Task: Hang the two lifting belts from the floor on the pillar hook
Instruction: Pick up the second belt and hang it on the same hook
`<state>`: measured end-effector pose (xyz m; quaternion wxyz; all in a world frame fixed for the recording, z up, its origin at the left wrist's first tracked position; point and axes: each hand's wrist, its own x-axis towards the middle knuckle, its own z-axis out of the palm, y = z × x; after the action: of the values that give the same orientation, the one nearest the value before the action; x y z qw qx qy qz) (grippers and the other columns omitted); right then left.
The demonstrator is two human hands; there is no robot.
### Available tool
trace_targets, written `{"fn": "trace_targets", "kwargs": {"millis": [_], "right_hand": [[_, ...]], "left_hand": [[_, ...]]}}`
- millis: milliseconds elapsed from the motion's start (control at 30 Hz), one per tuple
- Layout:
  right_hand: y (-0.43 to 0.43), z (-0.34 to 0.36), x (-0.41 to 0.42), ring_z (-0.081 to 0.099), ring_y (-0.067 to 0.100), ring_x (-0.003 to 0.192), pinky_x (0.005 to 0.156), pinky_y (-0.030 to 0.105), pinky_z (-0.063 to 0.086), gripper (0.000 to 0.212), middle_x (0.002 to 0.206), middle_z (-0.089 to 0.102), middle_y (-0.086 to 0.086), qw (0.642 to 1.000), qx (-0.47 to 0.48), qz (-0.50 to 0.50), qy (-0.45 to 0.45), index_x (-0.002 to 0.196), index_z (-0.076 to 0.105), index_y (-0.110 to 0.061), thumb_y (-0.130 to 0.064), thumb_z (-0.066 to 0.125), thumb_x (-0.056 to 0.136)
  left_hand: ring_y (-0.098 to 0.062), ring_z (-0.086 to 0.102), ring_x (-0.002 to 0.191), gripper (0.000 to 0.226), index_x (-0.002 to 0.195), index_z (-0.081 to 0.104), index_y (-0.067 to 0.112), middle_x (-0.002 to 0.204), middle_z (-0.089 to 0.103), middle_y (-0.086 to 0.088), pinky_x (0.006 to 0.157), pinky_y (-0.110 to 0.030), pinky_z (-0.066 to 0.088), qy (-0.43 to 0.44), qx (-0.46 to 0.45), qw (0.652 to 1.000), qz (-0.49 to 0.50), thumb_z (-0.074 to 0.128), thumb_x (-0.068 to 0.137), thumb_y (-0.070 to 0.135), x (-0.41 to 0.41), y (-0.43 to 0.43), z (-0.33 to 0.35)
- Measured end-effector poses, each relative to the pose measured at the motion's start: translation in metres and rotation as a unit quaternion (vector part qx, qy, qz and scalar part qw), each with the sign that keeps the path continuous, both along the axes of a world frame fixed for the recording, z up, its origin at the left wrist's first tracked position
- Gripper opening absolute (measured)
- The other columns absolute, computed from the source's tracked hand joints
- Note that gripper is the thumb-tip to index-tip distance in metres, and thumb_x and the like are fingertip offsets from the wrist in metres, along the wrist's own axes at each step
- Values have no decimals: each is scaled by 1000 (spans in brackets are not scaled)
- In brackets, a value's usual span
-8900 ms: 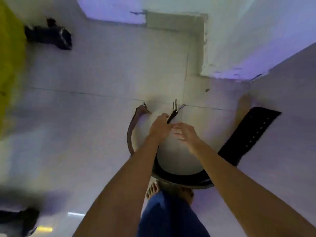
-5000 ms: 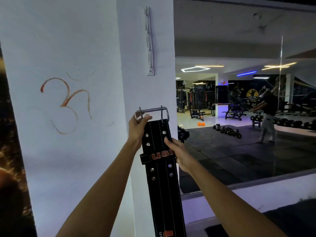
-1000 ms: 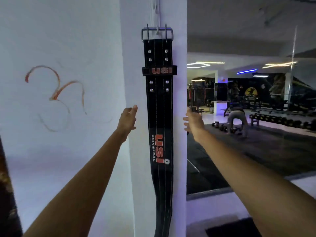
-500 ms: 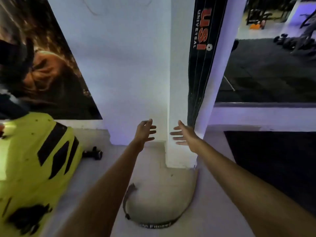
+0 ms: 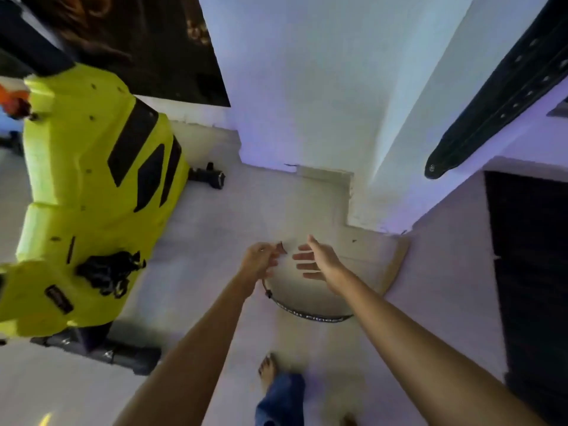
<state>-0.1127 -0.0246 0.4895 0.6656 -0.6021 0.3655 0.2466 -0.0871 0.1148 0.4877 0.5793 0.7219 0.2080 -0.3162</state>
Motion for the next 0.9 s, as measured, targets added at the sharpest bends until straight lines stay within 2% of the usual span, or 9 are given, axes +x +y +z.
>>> {"fn": "trace_targets", "kwargs": {"millis": [133,267,333,400,467,533,700,800,900], "right_hand": [[29,-122,39,59,24,74,58,25,44,41,125,61,24,999,30,-2,45,82,58,-12,-40,33,98],[45,-299,71,57,26,97,81,36,49,39,129,59,21,994,44,-21,101,96,57,-10,-41,33,98],[51,-382,78,58,30,106,94,41,46,42,131,58,19,991,46,-22,124,110,56,-7,-40,34,98],[57,-464,81,54,36,120,102,44,41,52,133,55,20,989,53,-27,138,125,51,0,-41,34,98],[56,-503,80,52,37,124,101,43,41,55,135,54,20,988,53,-19,146,128,48,1,-42,30,98],[58,-549,81,51,36,124,101,43,40,56,135,54,20,986,51,-12,157,128,48,0,-43,29,99],[54,-606,88,50,32,126,102,41,39,55,137,53,15,983,56,-16,176,128,50,-3,-44,29,98],[51,-590,96,44,24,131,105,40,35,55,141,50,8,988,40,4,149,130,50,-8,-46,25,98],[52,-533,106,30,18,141,112,40,26,64,152,35,2,992,45,23,114,142,37,-11,-53,22,96]], "left_hand": [[-13,53,64,21,73,53,20,72,55,-2,56,-23,42,55,17,998,-1,51,94,16,42,33,-124],[-20,54,76,15,76,55,18,81,58,-6,60,-25,41,97,62,993,4,54,91,17,82,52,-298],[-22,56,82,5,90,59,14,98,60,-9,61,-26,41,102,105,989,-13,57,89,19,91,60,-384],[-28,59,101,28,114,56,9,119,58,-11,75,-28,43,100,146,982,-61,59,88,20,97,65,-473],[-31,49,122,51,133,42,6,137,47,-14,92,-31,41,89,178,975,-102,59,89,24,99,66,-512],[-32,47,125,61,140,34,7,140,45,-17,98,-36,41,80,188,973,-109,59,88,26,99,65,-563],[-36,61,100,34,126,51,10,111,65,-18,80,-38,49,25,232,965,-122,45,93,13,92,65,-626],[-39,61,93,41,131,48,12,105,66,-22,80,-44,52,-3,273,952,-139,34,93,4,87,56,-613],[-41,60,95,50,143,34,10,111,63,-25,82,-46,49,-21,307,935,-178,30,94,-2,84,38,-556]]}}
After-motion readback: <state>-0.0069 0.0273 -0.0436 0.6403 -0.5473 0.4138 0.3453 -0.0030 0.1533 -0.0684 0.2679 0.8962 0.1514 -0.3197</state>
